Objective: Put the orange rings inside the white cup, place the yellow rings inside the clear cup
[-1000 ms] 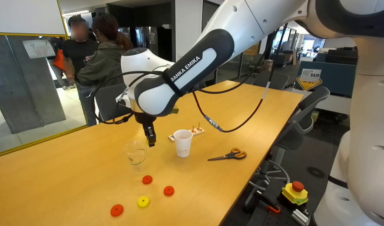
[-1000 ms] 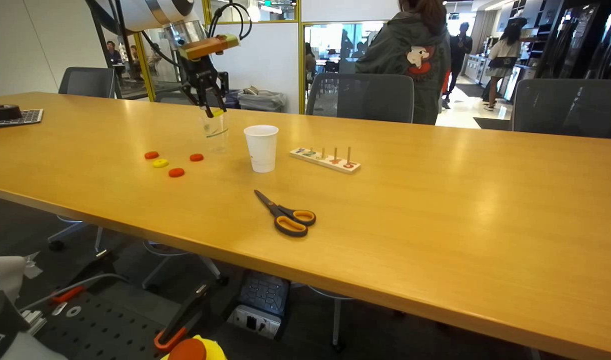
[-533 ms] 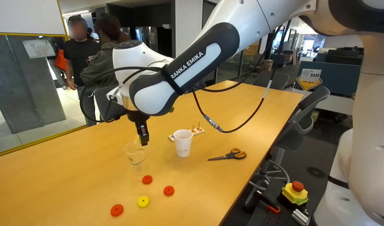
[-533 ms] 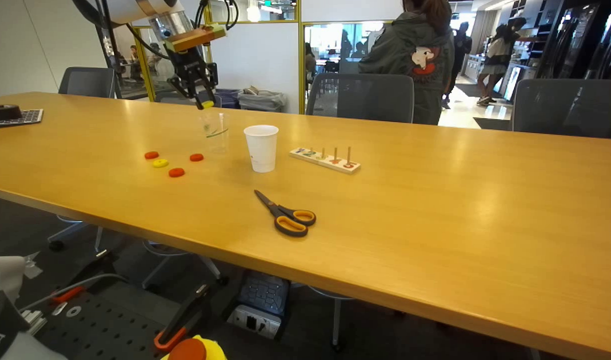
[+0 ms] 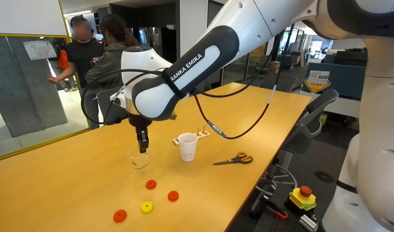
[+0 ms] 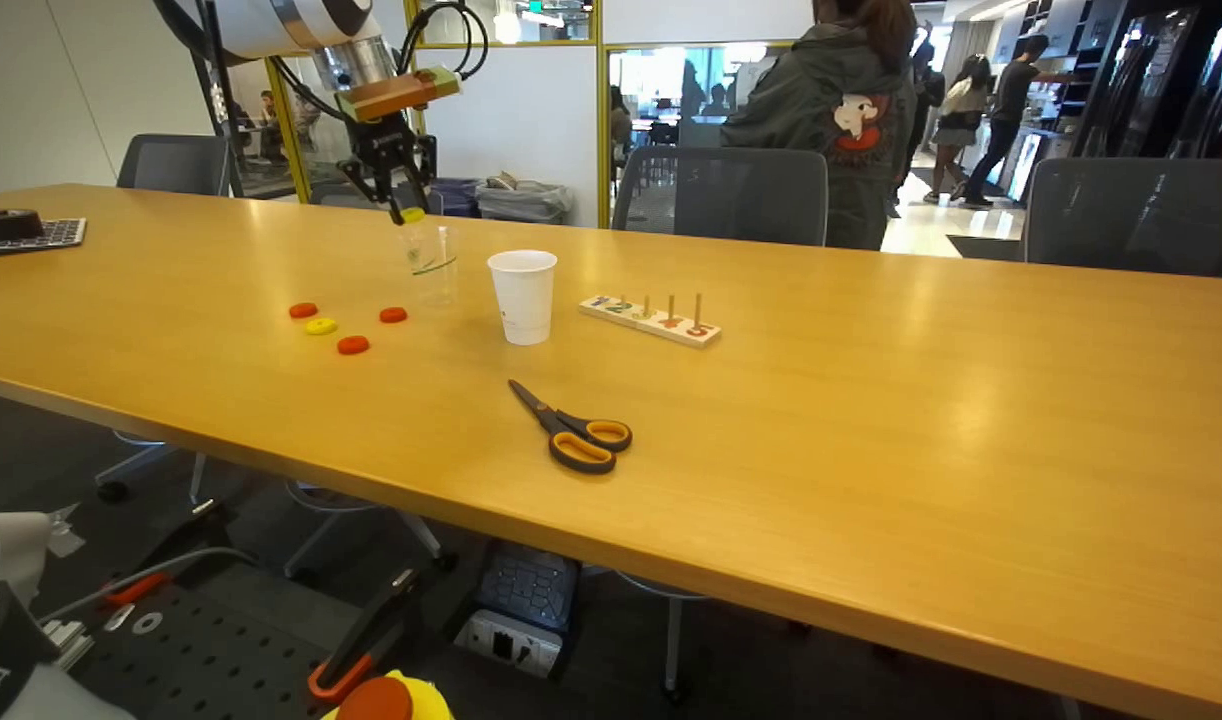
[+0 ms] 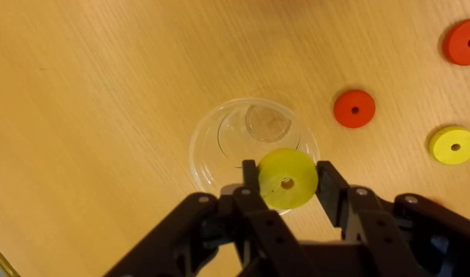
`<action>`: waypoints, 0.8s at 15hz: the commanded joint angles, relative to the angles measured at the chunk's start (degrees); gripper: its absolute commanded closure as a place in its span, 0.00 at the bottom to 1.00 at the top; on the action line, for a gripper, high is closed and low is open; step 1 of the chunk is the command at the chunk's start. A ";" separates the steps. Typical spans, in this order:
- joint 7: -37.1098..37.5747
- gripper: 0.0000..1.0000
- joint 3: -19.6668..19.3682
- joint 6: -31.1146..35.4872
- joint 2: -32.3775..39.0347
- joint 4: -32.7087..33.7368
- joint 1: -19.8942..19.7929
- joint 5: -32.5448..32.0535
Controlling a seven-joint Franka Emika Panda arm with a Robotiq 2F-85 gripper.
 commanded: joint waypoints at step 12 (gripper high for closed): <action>-1.58 0.00 0.94 1.89 1.08 0.21 -1.50 2.06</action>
